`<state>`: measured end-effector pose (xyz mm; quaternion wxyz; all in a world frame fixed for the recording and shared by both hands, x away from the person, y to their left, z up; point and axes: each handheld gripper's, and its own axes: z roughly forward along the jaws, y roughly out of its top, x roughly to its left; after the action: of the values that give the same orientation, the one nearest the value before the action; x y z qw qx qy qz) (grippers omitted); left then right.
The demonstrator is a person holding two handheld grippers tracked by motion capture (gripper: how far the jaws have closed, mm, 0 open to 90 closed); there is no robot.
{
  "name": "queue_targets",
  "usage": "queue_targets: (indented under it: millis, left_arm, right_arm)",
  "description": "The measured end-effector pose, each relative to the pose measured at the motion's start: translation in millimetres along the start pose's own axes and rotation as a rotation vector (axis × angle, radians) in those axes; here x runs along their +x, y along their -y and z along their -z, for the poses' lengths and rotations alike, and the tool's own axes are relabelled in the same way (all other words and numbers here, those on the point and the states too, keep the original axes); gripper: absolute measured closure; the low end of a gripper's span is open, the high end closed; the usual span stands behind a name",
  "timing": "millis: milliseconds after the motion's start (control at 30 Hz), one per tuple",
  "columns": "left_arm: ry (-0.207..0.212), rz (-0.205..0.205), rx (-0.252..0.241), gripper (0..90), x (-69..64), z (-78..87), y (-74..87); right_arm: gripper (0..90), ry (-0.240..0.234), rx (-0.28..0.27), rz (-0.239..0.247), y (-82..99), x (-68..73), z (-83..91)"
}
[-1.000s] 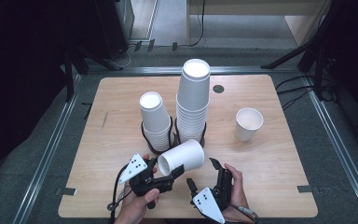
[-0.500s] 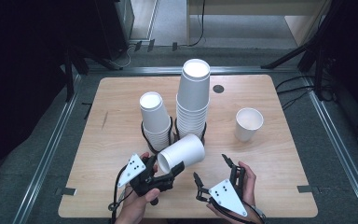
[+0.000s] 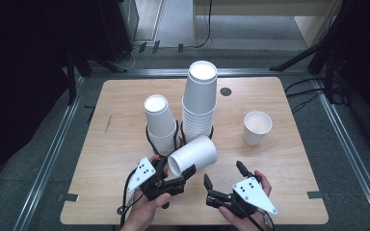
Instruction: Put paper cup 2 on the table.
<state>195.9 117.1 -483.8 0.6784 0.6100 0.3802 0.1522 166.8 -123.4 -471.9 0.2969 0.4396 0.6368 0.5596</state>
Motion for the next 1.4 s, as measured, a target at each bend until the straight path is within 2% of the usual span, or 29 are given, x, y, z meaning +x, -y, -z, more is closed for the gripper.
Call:
queue_targets:
  millis: [200, 233, 333, 467, 500, 700, 867, 1067, 1400]
  left_arm:
    - [-0.005, -0.014, -0.016, 22.8, -3.8, -3.2, 2.0]
    - [-0.003, -0.014, -0.018, 22.8, -4.2, -3.6, 2.5]
    - [-0.001, -0.018, -0.019, 22.8, -5.1, -4.7, 4.8]
    - [-0.004, -0.019, -0.027, 22.8, -4.7, -4.8, 6.0]
    - [-0.001, -0.015, -0.032, 22.8, -4.6, -4.6, 5.9]
    - [0.006, -0.013, -0.035, 22.8, -6.0, -5.7, 7.8]
    - [0.017, -0.009, -0.041, 22.8, -9.6, -8.1, 10.5]
    - [0.028, -0.011, -0.040, 22.8, -12.6, -9.7, 12.0]
    - [0.033, -0.015, -0.033, 22.8, -16.5, -12.4, 15.0]
  right_arm:
    - [0.0, -0.008, 0.040, -0.265, -9.9, -5.4, 0.3]
    - [0.0, -0.015, 0.042, -0.298, -11.0, -6.5, 0.2]
    - [0.0, -0.056, 0.044, -0.441, -13.9, -9.4, -1.2]
    - [0.0, -0.065, 0.039, -0.555, -13.9, -9.0, -4.9]
    - [0.0, -0.066, 0.036, -0.568, -13.3, -9.1, -5.7]
    - [0.0, -0.089, 0.061, -0.749, -10.5, -7.8, -11.6]
    - [0.0, -0.094, 0.066, -0.869, -10.6, -6.2, -12.9]
    - [0.0, -0.113, 0.091, -0.978, -9.2, -2.8, -16.4]
    - [0.0, -0.149, 0.121, -1.082, -6.5, -0.4, -23.4]
